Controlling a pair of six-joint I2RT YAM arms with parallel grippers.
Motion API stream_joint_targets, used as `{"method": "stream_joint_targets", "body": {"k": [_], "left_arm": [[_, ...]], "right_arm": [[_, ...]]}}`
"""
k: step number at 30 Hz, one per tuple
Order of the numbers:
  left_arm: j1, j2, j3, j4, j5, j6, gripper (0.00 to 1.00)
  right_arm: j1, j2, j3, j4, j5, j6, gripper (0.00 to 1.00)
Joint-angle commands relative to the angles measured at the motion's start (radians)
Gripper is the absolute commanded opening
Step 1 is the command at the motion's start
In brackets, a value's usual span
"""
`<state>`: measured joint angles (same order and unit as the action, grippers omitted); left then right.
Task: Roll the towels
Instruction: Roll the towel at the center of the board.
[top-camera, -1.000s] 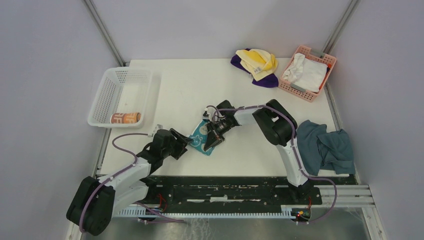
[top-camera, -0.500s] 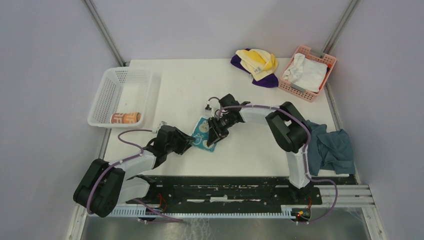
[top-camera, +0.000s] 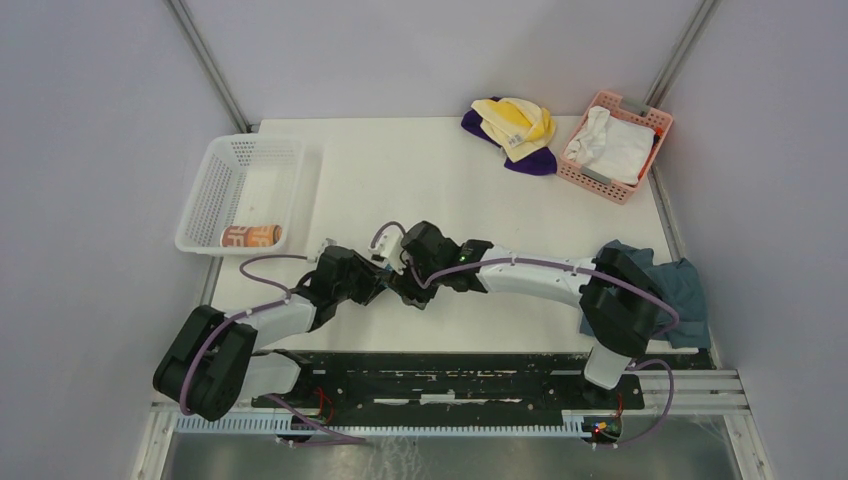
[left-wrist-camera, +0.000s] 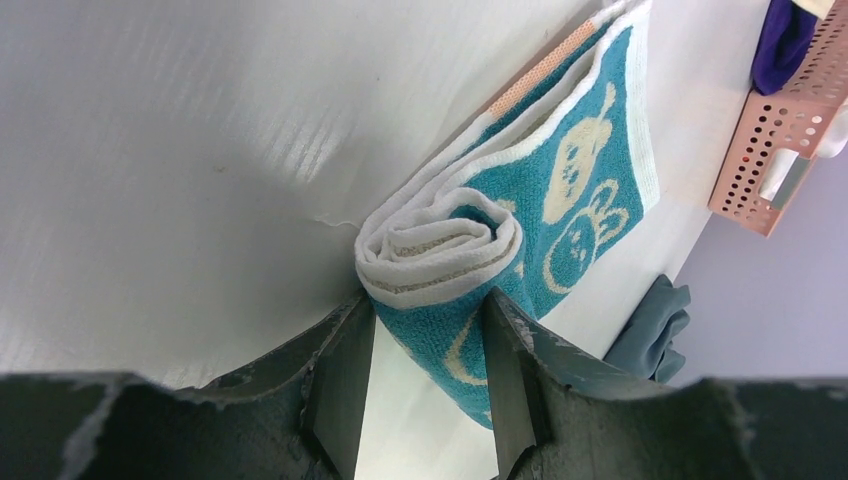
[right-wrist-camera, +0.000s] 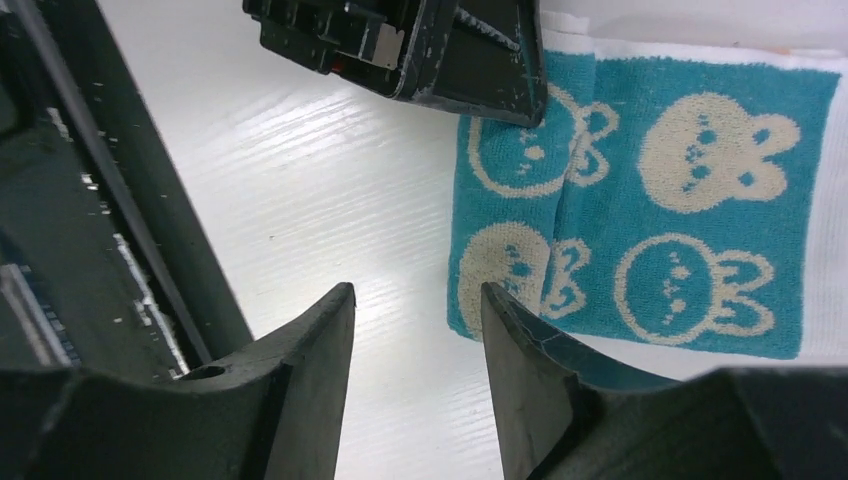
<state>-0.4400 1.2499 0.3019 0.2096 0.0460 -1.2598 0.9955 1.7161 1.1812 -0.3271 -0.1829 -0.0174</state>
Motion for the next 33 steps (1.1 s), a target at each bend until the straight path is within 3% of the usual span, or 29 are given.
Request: {"method": "stream_joint_targets", "body": {"k": [1,18,22,26,30,33], "left_arm": [[-0.003,0.033,-0.012,-0.108,-0.020,0.016,0.52],[-0.003,0.046,0.003,-0.103,-0.007,0.021,0.53],[-0.002,0.034,0.002,-0.102,-0.013,0.017,0.54],[-0.002,-0.019,0.010,-0.143,-0.042,0.015,0.58],[-0.003,-0.104,0.022,-0.212,-0.069,0.025,0.64],[-0.003,-0.171,0.022,-0.251,-0.073,0.026,0.66]], "right_arm": [[0.043,0.044,0.019,0.028,0.236,-0.111,0.57],[0.070,0.293,0.083,-0.035,0.289,-0.159,0.55],[0.070,0.316,0.082,-0.069,0.289,-0.148,0.43],[0.064,0.299,0.076,-0.104,0.212,-0.116,0.18],[0.004,0.266,0.059,-0.111,-0.013,-0.042,0.03],[-0.060,0.266,0.060,-0.107,-0.201,0.019,0.01]]}}
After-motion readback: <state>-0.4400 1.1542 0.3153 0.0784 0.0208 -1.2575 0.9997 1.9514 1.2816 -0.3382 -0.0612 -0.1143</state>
